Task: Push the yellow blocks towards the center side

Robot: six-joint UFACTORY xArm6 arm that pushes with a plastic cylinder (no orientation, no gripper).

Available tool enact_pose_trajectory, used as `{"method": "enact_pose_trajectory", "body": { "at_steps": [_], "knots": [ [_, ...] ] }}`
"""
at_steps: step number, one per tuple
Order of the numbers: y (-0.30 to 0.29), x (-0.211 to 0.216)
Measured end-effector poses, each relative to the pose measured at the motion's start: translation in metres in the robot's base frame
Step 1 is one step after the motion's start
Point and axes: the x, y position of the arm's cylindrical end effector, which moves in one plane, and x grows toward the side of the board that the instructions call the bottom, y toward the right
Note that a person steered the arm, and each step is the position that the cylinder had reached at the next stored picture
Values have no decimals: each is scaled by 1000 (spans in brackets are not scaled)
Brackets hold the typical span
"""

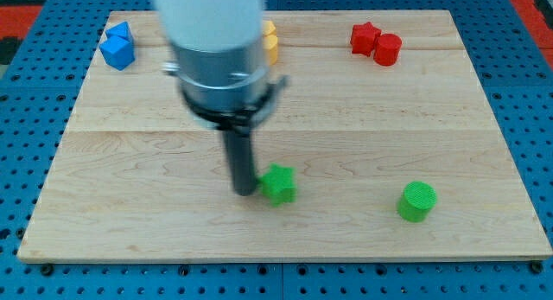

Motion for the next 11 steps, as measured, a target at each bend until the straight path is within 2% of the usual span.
{"method": "enact_pose_trajectory", "body": {
  "at_steps": [1,2,3,4,5,6,7,8,9,11],
  "knots": [
    [85,-2],
    [104,-2],
    [67,-47],
    [-50,-102],
    [-156,-179],
    [-161,-279],
    [-63,-343],
    [-24,-318],
    [-12,-257],
    [32,-170]
  ]
}}
